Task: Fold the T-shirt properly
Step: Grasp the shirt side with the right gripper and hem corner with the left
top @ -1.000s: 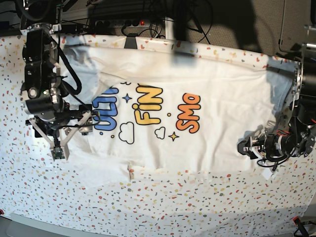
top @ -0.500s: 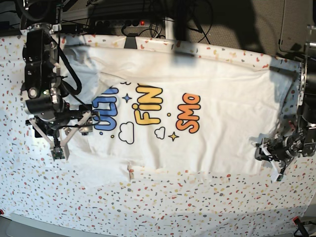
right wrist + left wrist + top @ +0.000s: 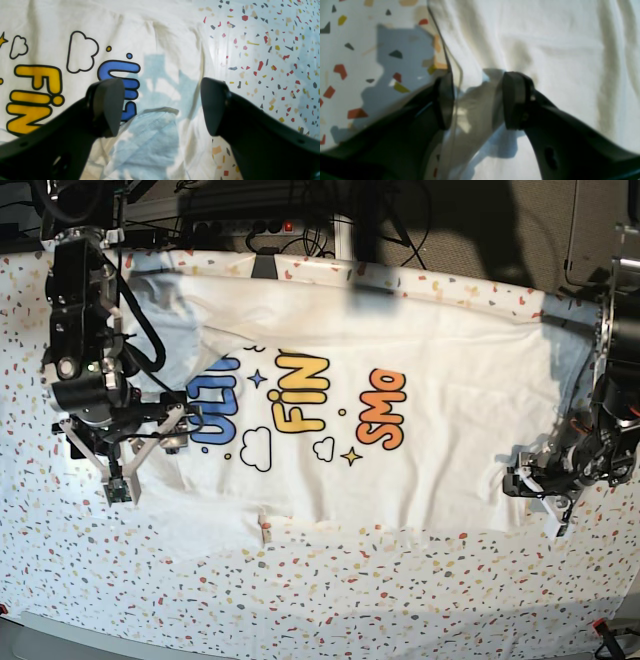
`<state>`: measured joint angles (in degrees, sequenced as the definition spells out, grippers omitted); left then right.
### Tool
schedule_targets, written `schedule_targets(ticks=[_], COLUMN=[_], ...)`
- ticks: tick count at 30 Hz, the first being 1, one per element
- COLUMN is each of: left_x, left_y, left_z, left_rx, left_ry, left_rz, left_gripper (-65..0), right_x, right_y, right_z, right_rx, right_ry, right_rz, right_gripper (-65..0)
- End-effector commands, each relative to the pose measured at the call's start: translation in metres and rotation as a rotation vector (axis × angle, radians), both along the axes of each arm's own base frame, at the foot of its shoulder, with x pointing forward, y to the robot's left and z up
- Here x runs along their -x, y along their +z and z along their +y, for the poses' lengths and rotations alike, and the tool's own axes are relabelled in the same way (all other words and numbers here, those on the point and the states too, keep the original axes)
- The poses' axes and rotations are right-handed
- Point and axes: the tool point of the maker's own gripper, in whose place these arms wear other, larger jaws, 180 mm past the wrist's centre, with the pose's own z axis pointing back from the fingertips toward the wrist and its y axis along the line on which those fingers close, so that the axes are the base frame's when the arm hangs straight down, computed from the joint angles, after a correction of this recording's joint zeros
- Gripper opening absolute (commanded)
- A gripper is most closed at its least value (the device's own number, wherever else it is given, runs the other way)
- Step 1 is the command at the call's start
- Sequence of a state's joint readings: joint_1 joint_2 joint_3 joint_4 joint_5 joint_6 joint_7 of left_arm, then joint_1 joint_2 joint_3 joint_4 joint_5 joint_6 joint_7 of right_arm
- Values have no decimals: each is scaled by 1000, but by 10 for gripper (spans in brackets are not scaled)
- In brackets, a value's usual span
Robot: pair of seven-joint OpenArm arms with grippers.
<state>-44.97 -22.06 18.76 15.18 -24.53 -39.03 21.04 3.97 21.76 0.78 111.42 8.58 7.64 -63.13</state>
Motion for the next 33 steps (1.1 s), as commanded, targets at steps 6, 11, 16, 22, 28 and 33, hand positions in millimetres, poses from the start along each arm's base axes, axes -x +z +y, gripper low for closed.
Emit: schedule_targets(ticks=[6, 11, 16, 22, 28, 33], left_x=[-22, -35, -43, -50, -47, -46], left_y=[28, 44, 54, 64, 60, 50], left_z=[-2, -4, -7, -2, 1, 34], left_rx=[-1, 25, 83, 99, 60, -168], left_ry=[-22, -8, 26, 49, 27, 5], left_rz=[-43, -103, -149, -213, -199, -217], left_gripper=[-354, -354, -354, -354, -354, -354], right_x=[-8, -8, -8, -8, -6, -5], right_y=[14, 14, 15, 14, 13, 11], right_z=[-5, -5, -6, -6, -7, -8], right_rx=[19, 20, 23, 26, 27, 29], right_ry=[-1, -1, -2, -3, -7, -10], right_rz=[-46, -47, -52, -51, -38, -25], right_gripper=[-180, -180, -180, -180, -180, -180])
